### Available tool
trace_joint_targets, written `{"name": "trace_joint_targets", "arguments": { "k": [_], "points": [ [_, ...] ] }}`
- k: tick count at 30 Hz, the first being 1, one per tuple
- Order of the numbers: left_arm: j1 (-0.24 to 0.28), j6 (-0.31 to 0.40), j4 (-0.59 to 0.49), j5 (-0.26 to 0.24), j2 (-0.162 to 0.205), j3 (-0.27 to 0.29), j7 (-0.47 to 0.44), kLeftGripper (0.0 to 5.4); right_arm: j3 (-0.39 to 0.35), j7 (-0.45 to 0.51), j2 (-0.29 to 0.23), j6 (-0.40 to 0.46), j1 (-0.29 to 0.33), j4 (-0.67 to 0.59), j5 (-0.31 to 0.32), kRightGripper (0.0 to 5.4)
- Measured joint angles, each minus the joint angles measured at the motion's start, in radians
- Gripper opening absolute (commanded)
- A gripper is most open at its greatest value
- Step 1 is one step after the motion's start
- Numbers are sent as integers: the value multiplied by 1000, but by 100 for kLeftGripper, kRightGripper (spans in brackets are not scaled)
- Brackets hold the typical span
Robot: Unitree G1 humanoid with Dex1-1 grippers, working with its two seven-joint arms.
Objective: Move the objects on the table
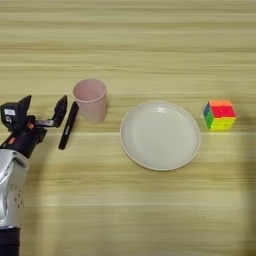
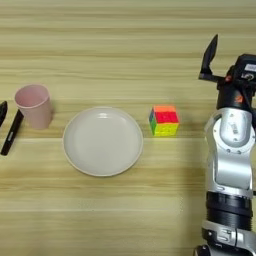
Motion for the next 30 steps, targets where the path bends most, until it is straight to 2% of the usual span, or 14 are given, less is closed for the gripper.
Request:
{"name": "trace_joint_targets", "arguments": {
  "k": [8, 15, 18, 30],
  "points": [
    [25, -30, -45, 6, -4, -69, -47, 538, 2, 1, 1, 0, 0, 0, 7, 540],
    [32, -53, -45, 49, -5, -138, -69, 538, 1, 1, 2, 0, -1, 0, 10, 540],
    [33, -68, -41, 76, -5, -150, -67, 538, 1, 1, 3, 0, -1, 0, 12, 540],
    [32, -82, -8, 85, -6, -176, -67, 538, 3, -2, 6, 0, -1, -7, 20, 540]
  ]
}}
